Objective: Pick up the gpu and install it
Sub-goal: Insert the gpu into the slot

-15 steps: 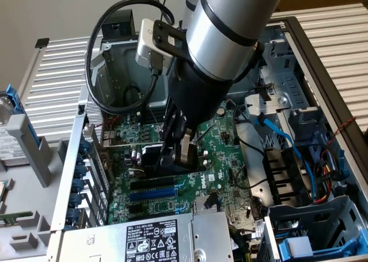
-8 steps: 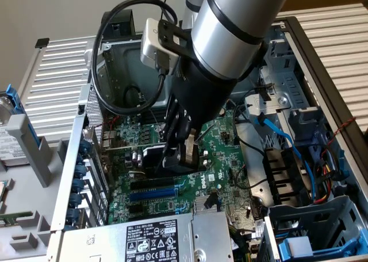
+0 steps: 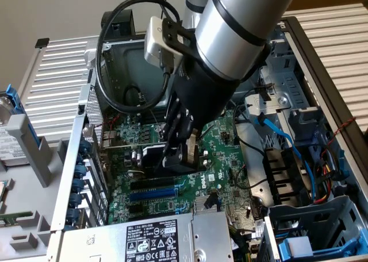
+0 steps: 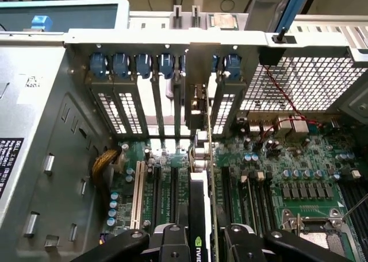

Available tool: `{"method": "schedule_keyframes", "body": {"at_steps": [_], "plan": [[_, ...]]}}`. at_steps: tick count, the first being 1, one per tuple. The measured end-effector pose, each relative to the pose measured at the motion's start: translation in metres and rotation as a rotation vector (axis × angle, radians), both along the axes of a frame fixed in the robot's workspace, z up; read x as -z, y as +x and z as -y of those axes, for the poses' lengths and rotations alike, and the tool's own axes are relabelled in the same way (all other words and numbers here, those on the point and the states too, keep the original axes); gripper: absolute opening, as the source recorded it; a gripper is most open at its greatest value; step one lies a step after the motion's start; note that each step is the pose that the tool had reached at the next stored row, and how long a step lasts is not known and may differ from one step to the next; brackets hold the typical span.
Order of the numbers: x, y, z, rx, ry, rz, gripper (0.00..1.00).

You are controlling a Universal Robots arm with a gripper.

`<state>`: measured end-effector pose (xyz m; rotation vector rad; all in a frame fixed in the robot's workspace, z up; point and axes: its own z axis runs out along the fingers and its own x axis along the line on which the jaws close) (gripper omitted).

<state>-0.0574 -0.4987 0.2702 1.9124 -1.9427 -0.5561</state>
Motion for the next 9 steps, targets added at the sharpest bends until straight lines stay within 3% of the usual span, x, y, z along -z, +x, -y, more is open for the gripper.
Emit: {"method": "schedule_keyframes", "body": {"at_steps": [9], "plan": [[0.0041, 0.0023, -0.0001, -0.032, -0.0002, -0.0005, 0.28]]}}
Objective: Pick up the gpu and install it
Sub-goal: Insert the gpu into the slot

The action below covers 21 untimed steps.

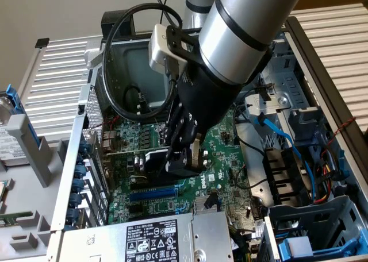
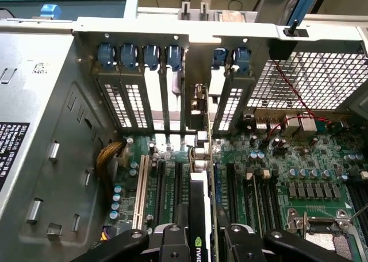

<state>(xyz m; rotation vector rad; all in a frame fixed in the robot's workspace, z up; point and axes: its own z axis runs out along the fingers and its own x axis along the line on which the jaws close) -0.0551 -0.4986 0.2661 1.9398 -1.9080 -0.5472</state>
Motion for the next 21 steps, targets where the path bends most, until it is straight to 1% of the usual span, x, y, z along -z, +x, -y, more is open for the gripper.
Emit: {"method": "schedule_keyframes", "body": {"at_steps": [2, 4, 5, 6, 7, 8, 9, 10, 15, 21], "plan": [[0.001, 0.0, -0.0011, 0.0, 0.0001, 0.0001, 0.28], [0.0016, 0.0, -0.0042, 0.0, -0.0015, 0.0001, 0.28], [0.0017, 0.0, -0.0063, 0.0, -0.005, 0.0, 0.28], [0.0017, 0.0, -0.0082, 0.0, -0.0113, -0.0003, 0.28], [0.0017, 0.0, -0.0099, 0.0, -0.0193, -0.0005, 0.28], [0.0018, 0.0, -0.0108, 0.0, -0.0261, -0.0005, 0.28], [0.0018, 0.0, -0.0109, 0.0, -0.0304, -0.0005, 0.28], [0.0018, 0.0, -0.0109, 0.0, -0.0324, -0.0006, 0.28], [0.0028, 0.0, -0.0111, 0.0, -0.0325, -0.0006, 0.28], [0.0121, -0.008, -0.0118, 0.0, -0.0326, 0.0012, 0.28]]}}
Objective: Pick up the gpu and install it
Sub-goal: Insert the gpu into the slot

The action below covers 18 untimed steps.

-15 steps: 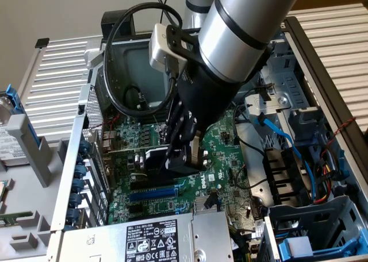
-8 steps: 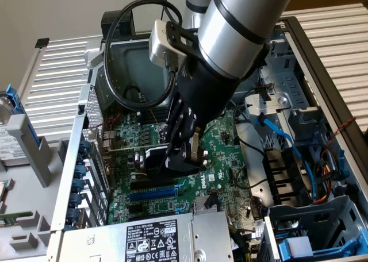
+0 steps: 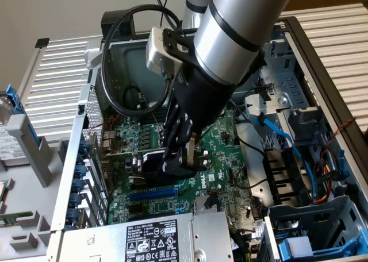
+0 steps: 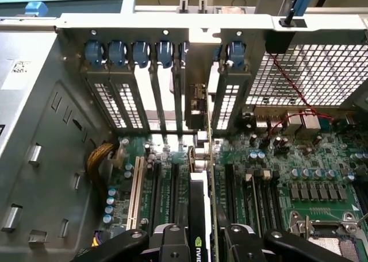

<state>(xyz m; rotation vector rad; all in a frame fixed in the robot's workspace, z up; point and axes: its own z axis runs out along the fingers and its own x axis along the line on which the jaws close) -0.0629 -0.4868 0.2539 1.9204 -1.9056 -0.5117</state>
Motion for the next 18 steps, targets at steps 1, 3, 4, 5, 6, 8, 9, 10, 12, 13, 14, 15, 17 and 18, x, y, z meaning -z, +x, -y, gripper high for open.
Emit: {"method": "schedule_keyframes", "body": {"at_steps": [1, 3, 4, 5, 6, 8, 9, 10, 12, 13, 14, 15, 17, 18], "plan": [[0.0018, -0.002, -0.0001, 0.0, 0.0, 0.0004, 0.28], [0.0054, -0.005, -0.0004, 0.0, 0.0002, 0.0014, 0.28], [0.0072, -0.006, -0.0005, 0.0, 0.0001, 0.0019, 0.28], [0.0091, -0.007, -0.0006, 0.0, 0.0001, 0.0021, 0.28], [0.0108, -0.008, -0.0005, 0.0, 0.0, 0.0022, 0.28], [0.0145, -0.008, -0.0005, -0.001, 0.0, 0.0022, 0.28], [0.016, -0.008, -0.0005, -0.001, 0.0, 0.0023, 0.28], [0.0173, -0.008, -0.0003, -0.001, 0.0, 0.0022, 0.28], [0.0197, -0.008, 0.0001, -0.001, 0.0, 0.0022, 0.28], [0.0208, -0.007, 0.0001, -0.001, 0.0, 0.0023, 0.28], [0.0212, -0.007, 0.0, -0.002, 0.0, 0.0023, 0.28], [0.0213, -0.007, -0.0004, -0.002, -0.0003, 0.0023, 0.28], [0.0214, -0.007, -0.0006, -0.002, -0.0001, 0.0024, 0.28], [0.0214, -0.007, -0.0006, -0.002, 0.0, 0.0025, 0.28]]}}
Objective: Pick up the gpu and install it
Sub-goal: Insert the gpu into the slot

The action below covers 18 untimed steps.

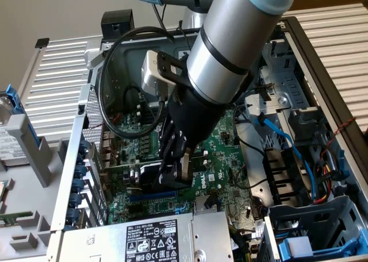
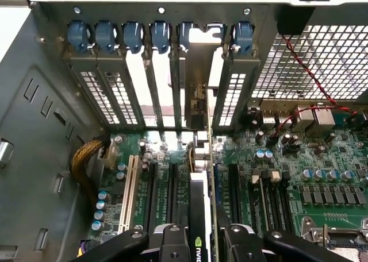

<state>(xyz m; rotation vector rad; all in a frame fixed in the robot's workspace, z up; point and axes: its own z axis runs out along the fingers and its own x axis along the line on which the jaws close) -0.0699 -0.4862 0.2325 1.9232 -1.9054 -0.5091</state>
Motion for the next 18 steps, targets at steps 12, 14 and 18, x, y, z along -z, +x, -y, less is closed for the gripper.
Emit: {"method": "schedule_keyframes", "body": {"at_steps": [12, 14, 18], "plan": [[0.0005, 0.0, -0.0074, 0.0, 0.0, 0.0, 0.28], [0.0006, 0.0, -0.0086, 0.0, -0.0001, 0.0, 0.28], [0.0007, 0.0, -0.0088, 0.0, 0.0, 0.0, 0.28]]}}
